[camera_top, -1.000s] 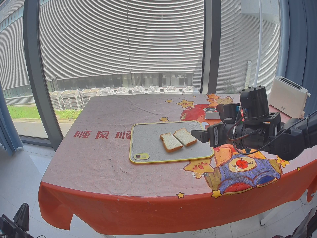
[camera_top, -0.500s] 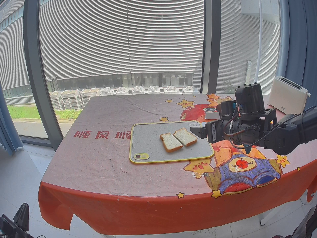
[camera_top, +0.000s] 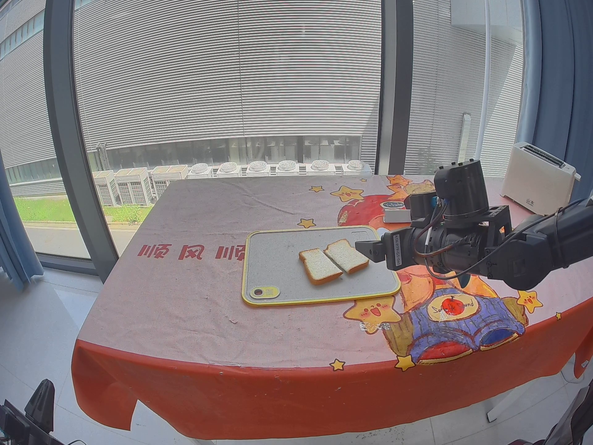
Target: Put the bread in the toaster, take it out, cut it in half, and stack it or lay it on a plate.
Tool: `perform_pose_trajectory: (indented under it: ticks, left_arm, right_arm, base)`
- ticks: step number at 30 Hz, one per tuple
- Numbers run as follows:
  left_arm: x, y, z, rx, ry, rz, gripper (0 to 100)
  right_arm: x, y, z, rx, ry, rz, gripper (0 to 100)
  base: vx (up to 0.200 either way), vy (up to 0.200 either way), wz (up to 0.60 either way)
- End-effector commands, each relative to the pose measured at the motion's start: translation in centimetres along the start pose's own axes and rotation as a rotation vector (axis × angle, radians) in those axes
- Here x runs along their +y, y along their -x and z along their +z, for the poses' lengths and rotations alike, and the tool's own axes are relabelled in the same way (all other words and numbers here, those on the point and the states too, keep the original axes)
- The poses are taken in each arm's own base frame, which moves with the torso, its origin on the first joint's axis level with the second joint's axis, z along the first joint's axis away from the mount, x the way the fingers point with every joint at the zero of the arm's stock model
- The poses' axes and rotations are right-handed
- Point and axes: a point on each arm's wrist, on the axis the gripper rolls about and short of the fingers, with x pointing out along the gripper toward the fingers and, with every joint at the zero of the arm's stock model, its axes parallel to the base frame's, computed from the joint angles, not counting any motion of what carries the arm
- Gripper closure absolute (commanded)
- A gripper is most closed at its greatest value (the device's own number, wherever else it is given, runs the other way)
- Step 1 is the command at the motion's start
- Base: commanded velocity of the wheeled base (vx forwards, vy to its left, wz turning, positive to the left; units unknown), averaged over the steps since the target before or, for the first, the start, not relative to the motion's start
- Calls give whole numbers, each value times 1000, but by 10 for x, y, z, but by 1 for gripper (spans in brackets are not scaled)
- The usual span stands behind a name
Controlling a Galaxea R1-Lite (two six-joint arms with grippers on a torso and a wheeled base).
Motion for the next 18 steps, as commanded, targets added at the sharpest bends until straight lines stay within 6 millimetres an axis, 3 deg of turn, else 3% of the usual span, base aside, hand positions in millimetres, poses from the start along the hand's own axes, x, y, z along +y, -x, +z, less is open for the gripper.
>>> perform_pose_trajectory:
  ticks: [1, 18]
  left_arm:
    - [0, 0, -5, 1, 0, 0, 100]
    - [0, 0, -5, 1, 0, 0, 100]
  right_arm:
    - [0, -1, 1, -5, -1, 2, 0]
    - [-6, -9, 21, 33, -15, -26, 0]
  base:
    - [0, 0, 0]
    - [0, 0, 0]
